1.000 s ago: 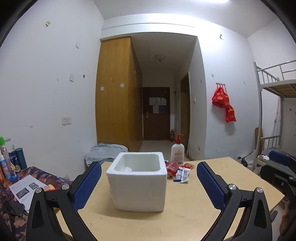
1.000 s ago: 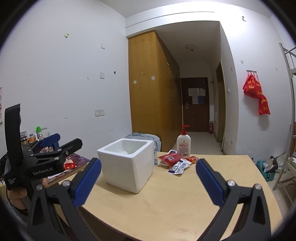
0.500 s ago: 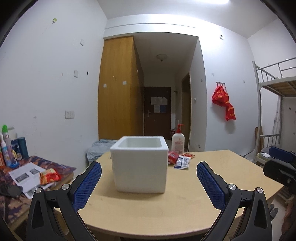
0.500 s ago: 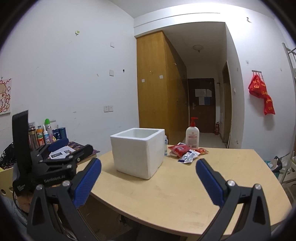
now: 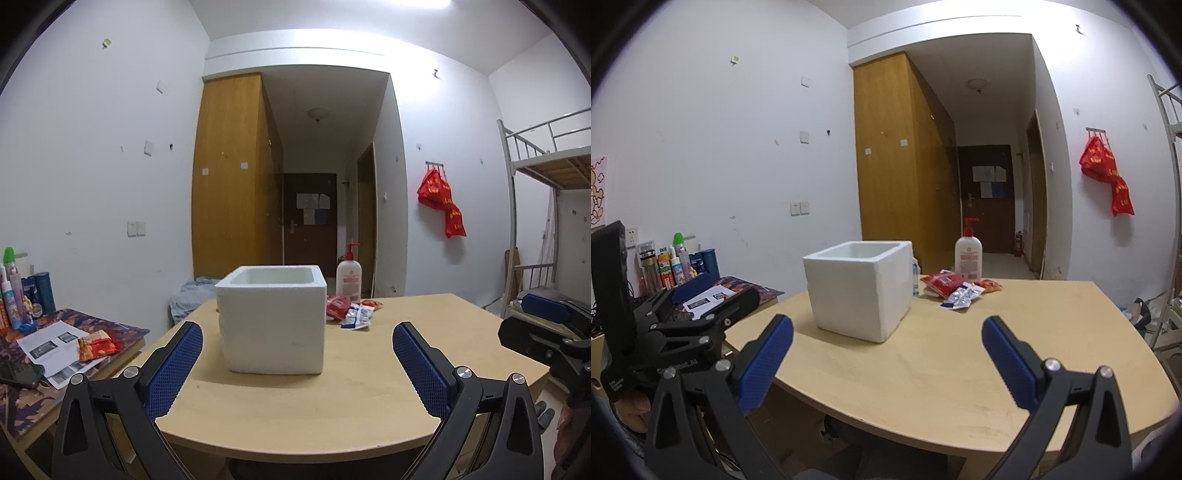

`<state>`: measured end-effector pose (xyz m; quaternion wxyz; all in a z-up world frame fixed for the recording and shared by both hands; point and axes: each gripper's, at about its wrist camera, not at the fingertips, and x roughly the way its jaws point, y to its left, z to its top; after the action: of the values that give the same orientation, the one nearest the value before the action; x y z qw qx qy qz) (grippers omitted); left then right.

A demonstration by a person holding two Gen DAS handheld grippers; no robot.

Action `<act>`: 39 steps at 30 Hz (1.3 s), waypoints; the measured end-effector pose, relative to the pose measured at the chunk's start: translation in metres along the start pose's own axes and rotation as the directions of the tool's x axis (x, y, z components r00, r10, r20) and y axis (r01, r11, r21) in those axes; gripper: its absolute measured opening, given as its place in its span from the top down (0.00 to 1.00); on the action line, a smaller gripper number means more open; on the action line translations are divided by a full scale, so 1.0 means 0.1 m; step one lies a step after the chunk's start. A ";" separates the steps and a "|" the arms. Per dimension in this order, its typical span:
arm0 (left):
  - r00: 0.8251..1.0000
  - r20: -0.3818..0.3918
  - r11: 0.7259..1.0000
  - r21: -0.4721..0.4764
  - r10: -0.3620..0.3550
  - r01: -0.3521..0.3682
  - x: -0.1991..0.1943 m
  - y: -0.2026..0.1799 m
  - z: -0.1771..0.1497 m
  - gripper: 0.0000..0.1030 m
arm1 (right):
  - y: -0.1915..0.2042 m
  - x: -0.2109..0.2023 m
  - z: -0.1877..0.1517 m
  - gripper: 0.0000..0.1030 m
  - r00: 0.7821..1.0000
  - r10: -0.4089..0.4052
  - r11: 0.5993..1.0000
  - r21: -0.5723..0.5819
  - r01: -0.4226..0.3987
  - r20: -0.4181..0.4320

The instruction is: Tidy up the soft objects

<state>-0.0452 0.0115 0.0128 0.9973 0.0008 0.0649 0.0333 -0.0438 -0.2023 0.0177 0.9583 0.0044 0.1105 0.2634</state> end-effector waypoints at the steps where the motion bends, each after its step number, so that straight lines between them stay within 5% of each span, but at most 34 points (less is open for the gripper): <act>1: 1.000 -0.003 1.000 0.004 0.000 0.000 0.01 -0.01 -0.01 0.00 | -0.01 0.00 -0.01 0.00 1.000 -0.001 1.000 0.002 0.001 -0.002; 39: 1.000 -0.028 1.000 0.005 0.005 -0.005 0.07 0.00 -0.06 0.00 | -0.02 0.02 -0.01 0.00 1.000 0.005 1.000 0.003 -0.005 -0.016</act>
<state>-0.0387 0.0123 0.0058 0.9962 0.0030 0.0788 0.0358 -0.0411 -0.2028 0.0164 0.9568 0.0041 0.1188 0.2655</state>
